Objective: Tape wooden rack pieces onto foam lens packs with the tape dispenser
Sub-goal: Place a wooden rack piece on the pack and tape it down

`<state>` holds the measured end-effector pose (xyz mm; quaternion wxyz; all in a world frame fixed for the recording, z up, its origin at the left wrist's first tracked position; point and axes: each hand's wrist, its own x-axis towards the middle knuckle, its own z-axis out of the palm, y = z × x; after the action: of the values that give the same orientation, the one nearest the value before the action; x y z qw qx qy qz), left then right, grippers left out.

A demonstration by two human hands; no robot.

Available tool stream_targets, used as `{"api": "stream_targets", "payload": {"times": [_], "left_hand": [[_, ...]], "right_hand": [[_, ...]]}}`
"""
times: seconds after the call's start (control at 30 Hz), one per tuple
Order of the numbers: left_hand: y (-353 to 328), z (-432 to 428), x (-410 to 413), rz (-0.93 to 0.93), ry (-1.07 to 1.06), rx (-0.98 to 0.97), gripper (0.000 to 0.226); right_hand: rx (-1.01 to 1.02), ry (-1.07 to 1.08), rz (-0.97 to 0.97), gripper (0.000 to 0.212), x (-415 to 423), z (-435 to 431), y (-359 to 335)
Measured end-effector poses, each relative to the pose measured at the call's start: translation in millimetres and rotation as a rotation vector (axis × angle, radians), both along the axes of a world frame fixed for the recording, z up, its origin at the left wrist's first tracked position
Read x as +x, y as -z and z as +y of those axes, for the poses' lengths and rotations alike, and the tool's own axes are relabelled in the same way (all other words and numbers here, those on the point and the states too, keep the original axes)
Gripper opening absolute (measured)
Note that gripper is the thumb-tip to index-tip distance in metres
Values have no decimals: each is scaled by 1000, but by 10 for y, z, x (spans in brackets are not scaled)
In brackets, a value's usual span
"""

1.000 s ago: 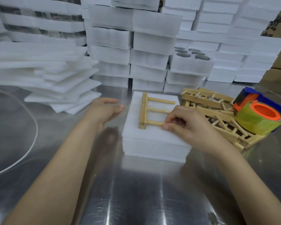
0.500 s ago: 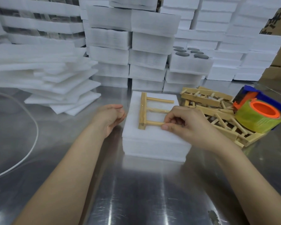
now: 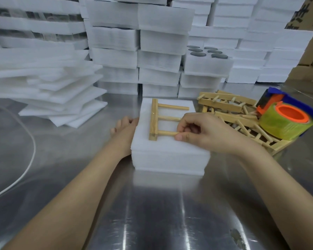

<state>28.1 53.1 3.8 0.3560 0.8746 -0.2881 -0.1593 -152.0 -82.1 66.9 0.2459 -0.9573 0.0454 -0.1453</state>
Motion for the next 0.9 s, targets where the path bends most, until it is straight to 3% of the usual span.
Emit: {"api": "stream_targets", "payload": {"times": [0.1, 0.2, 0.3, 0.33, 0.43, 0.53, 0.6, 0.73, 0.83, 0.9], "left_hand": [[-47, 0, 22, 28, -24, -129, 35], [-112, -40, 75, 125, -98, -465, 18], [-226, -124, 16, 515, -60, -782, 26], [-216, -143, -6, 575, 25, -784, 30], [-173, -111, -55, 425, 209, -680, 38], [-177, -126, -55, 341, 204, -630, 38], [-200, -150, -52, 381, 192, -635, 39], [-188, -131, -102, 599, 142, -751, 48], [-150, -133, -82, 652, 83, -804, 56], [-143, -138, -76, 698, 98, -820, 37]], "right_hand": [[54, 14, -5, 13, 1, -20, 10], [68, 29, -16, 13, -3, -24, 24], [70, 52, -40, 13, -22, -3, 31], [68, 59, -40, 13, -32, 10, 36], [170, 103, -85, 15, -53, 50, 39], [455, 274, -410, 11, -121, -17, 30], [561, 445, -546, 18, -173, -122, 41], [638, 620, -303, 24, -158, -274, 157], [876, 622, -206, 21, -96, -280, 226], [999, 634, -263, 25, -75, -270, 236]]}}
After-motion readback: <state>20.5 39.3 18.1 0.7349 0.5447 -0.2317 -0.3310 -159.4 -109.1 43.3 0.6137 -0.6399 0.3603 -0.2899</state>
